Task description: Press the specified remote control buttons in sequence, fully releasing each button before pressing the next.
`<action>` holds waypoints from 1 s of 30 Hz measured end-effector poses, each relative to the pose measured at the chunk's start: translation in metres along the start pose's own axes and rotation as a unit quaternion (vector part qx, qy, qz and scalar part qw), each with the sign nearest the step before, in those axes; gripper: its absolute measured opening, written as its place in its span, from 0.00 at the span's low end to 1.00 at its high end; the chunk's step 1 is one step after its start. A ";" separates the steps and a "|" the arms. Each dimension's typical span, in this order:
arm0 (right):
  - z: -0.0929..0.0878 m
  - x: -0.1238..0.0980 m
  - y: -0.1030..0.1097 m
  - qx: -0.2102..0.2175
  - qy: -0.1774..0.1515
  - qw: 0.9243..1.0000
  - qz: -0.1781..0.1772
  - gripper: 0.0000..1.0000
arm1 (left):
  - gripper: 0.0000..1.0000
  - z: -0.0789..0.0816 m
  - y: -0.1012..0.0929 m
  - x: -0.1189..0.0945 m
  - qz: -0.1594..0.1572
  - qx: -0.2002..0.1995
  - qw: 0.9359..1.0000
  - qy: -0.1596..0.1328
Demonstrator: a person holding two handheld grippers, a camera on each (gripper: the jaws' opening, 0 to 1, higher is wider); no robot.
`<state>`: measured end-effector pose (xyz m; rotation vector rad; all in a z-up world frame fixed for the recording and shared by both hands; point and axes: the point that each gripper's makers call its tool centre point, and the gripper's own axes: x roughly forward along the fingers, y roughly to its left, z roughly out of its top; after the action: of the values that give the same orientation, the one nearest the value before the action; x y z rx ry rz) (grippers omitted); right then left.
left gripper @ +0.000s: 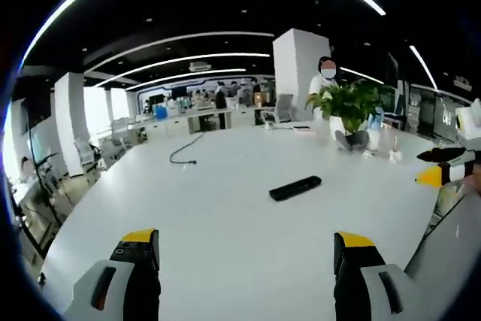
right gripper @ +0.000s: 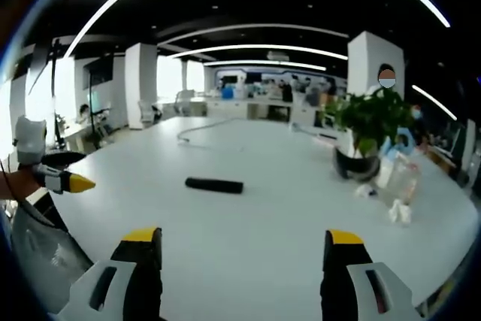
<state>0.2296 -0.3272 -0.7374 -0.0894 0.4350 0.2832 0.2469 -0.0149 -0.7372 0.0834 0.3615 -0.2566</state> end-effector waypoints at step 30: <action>-0.004 0.002 0.005 -0.016 0.013 1.000 0.005 0.87 | 1.00 0.001 0.023 -0.013 0.062 0.035 0.997 -0.024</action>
<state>0.2284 -0.3227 -0.7422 -0.1218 0.4562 0.2994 0.2418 0.0106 -0.7302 0.1686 0.2982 -0.1489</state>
